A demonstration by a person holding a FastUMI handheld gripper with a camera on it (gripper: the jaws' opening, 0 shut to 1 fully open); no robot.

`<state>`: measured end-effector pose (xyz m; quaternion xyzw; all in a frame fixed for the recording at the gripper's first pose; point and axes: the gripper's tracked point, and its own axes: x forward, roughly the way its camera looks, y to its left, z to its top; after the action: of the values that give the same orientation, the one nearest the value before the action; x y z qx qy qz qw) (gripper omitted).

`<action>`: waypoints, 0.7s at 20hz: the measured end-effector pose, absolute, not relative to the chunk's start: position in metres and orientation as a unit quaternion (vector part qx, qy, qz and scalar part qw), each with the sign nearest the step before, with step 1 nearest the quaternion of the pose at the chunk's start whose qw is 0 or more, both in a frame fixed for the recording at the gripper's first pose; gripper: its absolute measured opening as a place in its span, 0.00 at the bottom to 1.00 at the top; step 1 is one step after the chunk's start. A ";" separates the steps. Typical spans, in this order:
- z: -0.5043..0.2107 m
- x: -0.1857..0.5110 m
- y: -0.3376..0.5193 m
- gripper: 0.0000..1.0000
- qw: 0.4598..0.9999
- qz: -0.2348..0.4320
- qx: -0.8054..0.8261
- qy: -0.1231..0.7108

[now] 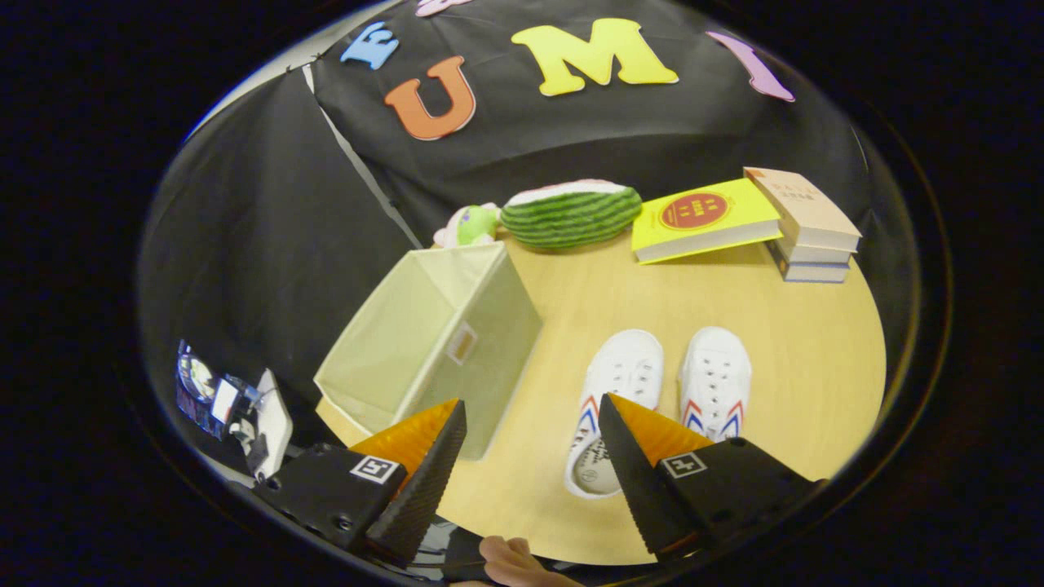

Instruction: Open the storage box then place both shoes into the box .Put the left shoe in first, then the right shoe, with the right side of both shoes facing outward in a uniform manner.

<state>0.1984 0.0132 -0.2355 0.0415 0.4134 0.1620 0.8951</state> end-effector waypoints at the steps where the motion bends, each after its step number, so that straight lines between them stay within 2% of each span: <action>1: -0.243 0.198 0.006 1.00 0.895 0.152 0.043 0.418; 5: -0.268 0.198 -0.015 1.00 0.885 0.136 0.001 0.445; 8: -0.310 0.187 -0.052 0.91 0.851 0.070 -0.013 0.520; 10: -0.324 0.196 -0.061 0.91 0.845 0.061 -0.001 0.532; 13: -0.336 0.207 -0.062 0.83 0.841 0.063 0.018 0.537; 14: -0.340 0.209 -0.062 0.73 0.838 0.062 0.018 0.542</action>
<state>0.2087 -0.0619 -0.3401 0.0183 0.5419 0.0624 0.8379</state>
